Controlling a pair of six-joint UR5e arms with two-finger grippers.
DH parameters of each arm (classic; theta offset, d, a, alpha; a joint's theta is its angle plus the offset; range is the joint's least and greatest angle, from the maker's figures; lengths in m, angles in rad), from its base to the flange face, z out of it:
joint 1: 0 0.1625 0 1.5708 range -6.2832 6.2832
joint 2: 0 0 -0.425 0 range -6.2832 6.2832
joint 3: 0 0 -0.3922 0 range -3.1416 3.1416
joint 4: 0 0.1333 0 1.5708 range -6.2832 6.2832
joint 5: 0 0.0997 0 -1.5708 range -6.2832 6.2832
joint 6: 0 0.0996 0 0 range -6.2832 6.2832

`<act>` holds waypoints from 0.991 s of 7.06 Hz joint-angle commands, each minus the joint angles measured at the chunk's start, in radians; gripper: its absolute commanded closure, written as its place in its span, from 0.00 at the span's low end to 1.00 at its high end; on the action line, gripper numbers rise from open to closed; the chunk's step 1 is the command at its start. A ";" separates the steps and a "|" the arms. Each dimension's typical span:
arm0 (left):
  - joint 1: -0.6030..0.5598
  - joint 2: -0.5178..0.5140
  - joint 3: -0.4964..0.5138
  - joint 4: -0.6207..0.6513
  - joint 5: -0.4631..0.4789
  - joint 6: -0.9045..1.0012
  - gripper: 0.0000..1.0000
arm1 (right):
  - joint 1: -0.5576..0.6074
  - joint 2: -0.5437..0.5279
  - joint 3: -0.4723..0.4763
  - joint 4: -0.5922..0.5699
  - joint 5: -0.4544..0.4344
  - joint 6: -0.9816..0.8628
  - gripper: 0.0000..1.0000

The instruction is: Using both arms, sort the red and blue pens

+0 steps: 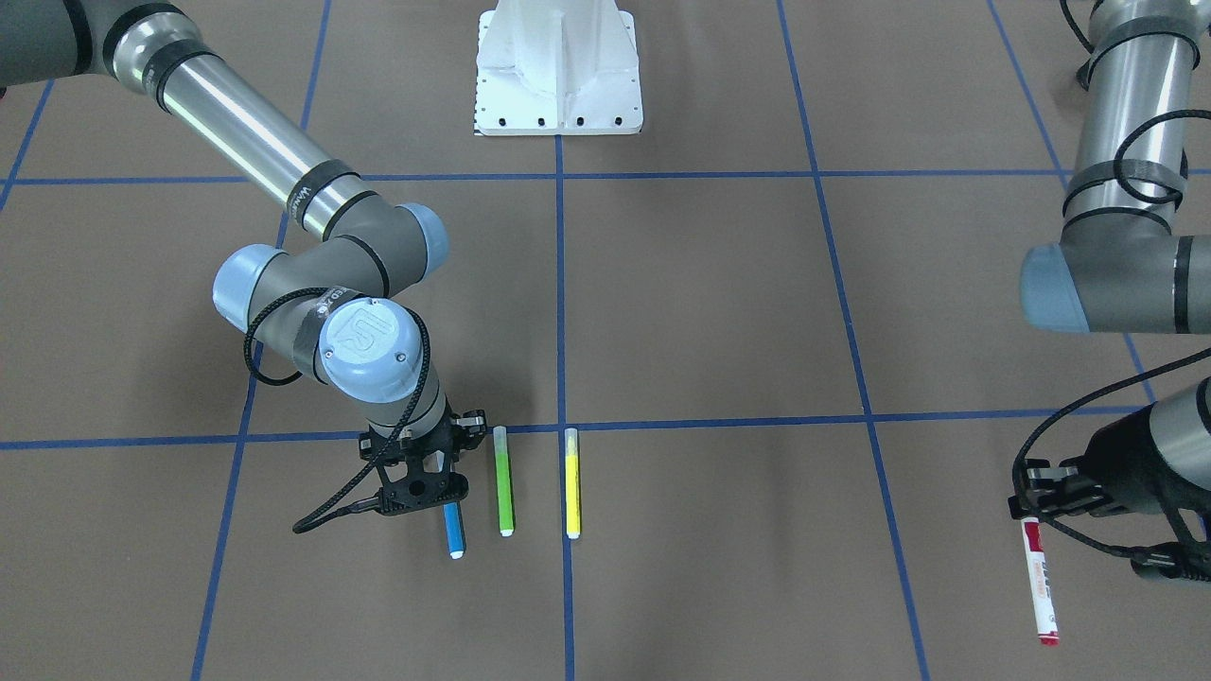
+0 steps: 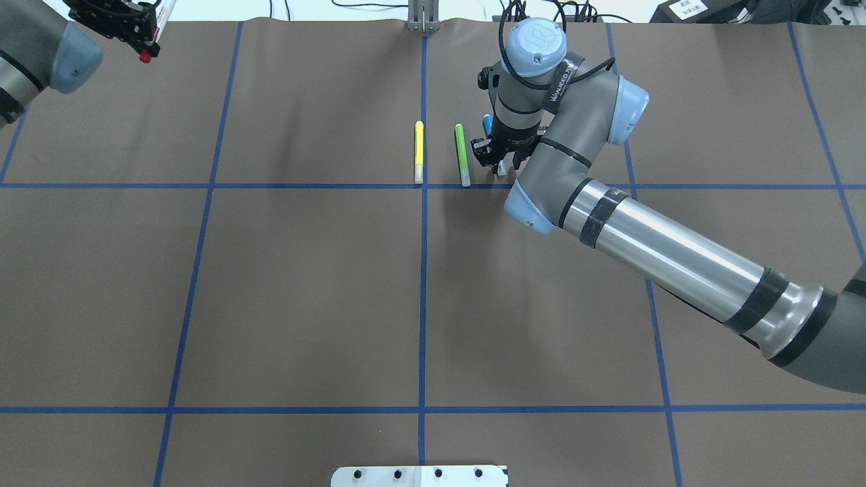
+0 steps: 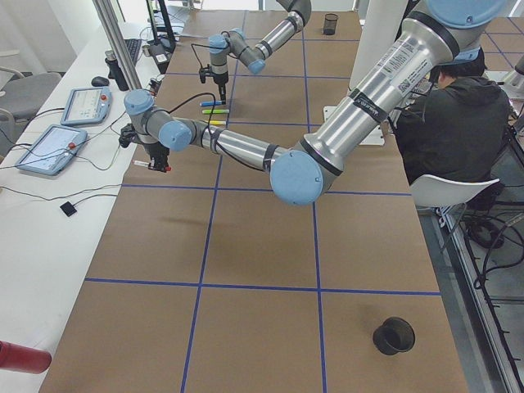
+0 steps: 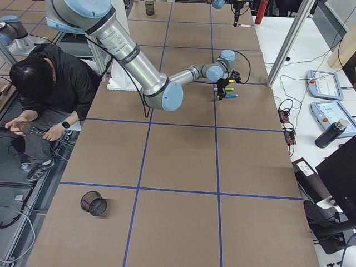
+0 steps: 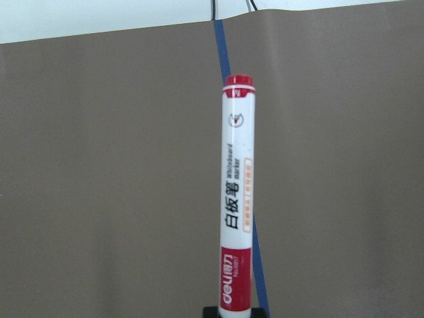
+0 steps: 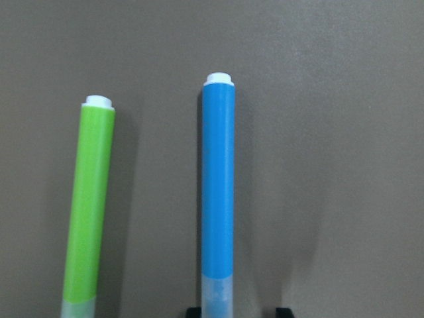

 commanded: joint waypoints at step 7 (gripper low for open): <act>-0.004 0.002 -0.001 0.000 -0.001 -0.001 1.00 | 0.001 0.018 -0.021 -0.002 -0.009 -0.002 0.56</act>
